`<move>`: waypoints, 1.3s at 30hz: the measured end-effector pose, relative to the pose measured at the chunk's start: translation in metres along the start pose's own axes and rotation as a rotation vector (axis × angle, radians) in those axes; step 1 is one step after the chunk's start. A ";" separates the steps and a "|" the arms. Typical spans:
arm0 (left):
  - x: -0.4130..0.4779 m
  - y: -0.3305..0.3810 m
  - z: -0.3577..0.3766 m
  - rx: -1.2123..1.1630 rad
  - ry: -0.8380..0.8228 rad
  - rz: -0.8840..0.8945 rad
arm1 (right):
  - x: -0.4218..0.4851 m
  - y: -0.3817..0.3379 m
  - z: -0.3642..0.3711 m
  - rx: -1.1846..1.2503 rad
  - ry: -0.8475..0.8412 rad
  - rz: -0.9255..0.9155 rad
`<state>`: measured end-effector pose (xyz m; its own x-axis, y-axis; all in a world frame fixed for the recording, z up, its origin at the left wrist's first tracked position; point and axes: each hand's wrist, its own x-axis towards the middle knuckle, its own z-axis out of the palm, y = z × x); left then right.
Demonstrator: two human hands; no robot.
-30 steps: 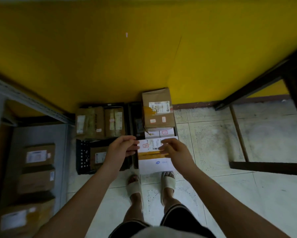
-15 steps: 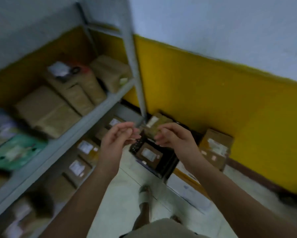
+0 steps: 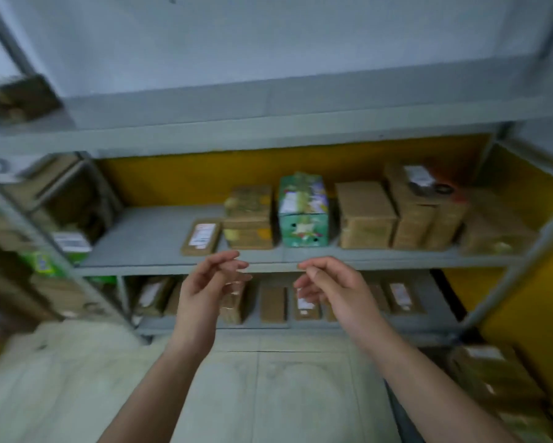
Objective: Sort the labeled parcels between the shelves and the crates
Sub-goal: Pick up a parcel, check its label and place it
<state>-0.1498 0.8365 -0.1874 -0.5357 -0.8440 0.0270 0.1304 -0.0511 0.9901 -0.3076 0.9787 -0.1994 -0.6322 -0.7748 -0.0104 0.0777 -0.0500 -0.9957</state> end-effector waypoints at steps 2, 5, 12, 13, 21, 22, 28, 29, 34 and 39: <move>0.006 0.005 -0.049 0.004 0.070 0.006 | 0.015 0.008 0.046 -0.036 -0.062 0.019; 0.020 0.011 -0.122 0.031 0.132 0.006 | 0.038 0.020 0.114 -0.077 -0.123 0.051; 0.084 0.000 -0.246 0.143 0.129 -0.055 | 0.088 0.061 0.215 -0.108 -0.087 0.146; 0.095 -0.004 -0.253 0.156 0.123 -0.081 | 0.093 0.067 0.219 -0.116 -0.070 0.168; 0.211 -0.065 -0.275 0.256 0.062 -0.281 | 0.181 0.114 0.230 -0.179 0.017 0.322; 0.229 -0.076 -0.275 0.271 0.058 -0.315 | 0.199 0.122 0.230 -0.177 0.026 0.341; 0.356 -0.150 -0.280 0.413 0.058 -0.480 | 0.335 0.197 0.241 -0.160 0.030 0.530; 0.376 -0.162 -0.281 0.430 0.073 -0.517 | 0.357 0.211 0.244 -0.160 0.025 0.581; 0.451 -0.213 -0.276 0.551 0.028 -0.722 | 0.438 0.252 0.260 -0.216 0.024 0.802; 0.486 -0.245 -0.260 0.589 -0.027 -0.797 | 0.468 0.256 0.274 -0.177 0.029 0.933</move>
<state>-0.2250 0.2997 -0.4526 -0.3066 -0.6655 -0.6806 -0.7079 -0.3185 0.6304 -0.3719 0.4308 -0.4340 -0.3931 -0.4378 -0.8086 0.4447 0.6792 -0.5839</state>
